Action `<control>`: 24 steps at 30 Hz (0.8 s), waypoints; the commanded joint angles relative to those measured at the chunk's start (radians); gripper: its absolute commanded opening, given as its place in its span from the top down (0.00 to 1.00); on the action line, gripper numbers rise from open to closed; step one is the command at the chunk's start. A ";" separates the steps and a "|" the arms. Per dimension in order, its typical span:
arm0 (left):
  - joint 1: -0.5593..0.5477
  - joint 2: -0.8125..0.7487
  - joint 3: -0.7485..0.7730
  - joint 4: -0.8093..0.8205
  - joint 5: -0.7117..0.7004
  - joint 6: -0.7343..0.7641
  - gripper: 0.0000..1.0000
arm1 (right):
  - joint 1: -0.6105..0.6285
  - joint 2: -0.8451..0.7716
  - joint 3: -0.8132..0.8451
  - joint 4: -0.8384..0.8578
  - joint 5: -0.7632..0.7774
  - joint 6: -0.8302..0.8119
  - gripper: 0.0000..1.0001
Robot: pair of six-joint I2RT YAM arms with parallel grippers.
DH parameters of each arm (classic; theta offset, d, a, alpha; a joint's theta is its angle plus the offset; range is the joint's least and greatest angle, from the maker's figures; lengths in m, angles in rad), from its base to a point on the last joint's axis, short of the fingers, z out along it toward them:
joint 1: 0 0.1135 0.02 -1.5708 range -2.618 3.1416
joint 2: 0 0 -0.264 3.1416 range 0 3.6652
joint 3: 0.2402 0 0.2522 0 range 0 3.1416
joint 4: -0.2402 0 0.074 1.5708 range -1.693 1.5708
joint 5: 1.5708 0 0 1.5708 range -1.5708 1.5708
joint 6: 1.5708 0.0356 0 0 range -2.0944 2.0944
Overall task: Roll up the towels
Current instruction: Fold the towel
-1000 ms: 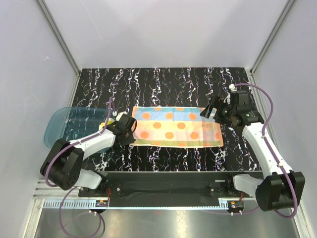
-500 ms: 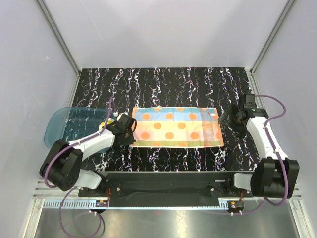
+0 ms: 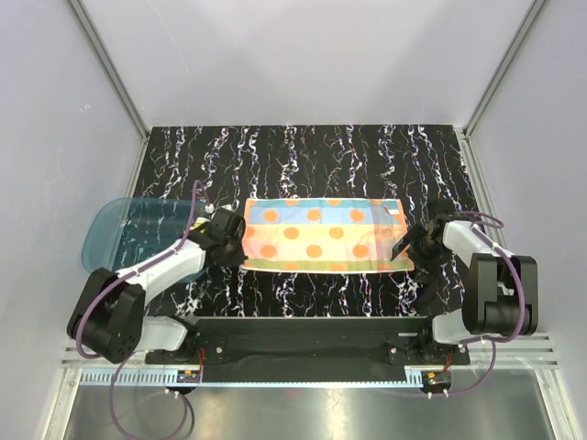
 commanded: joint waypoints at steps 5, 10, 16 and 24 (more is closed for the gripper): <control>0.023 -0.048 0.004 0.000 0.032 0.036 1.00 | 0.001 0.014 -0.017 0.083 -0.012 0.038 0.23; 0.032 -0.045 0.011 0.000 0.036 0.040 1.00 | 0.000 0.018 -0.014 0.085 0.012 0.043 0.33; 0.044 -0.048 0.017 -0.017 0.033 0.048 1.00 | -0.008 0.033 -0.010 0.089 0.013 0.034 0.53; 0.053 -0.045 0.015 -0.022 0.032 0.051 1.00 | -0.008 0.027 -0.016 0.095 0.007 0.032 0.89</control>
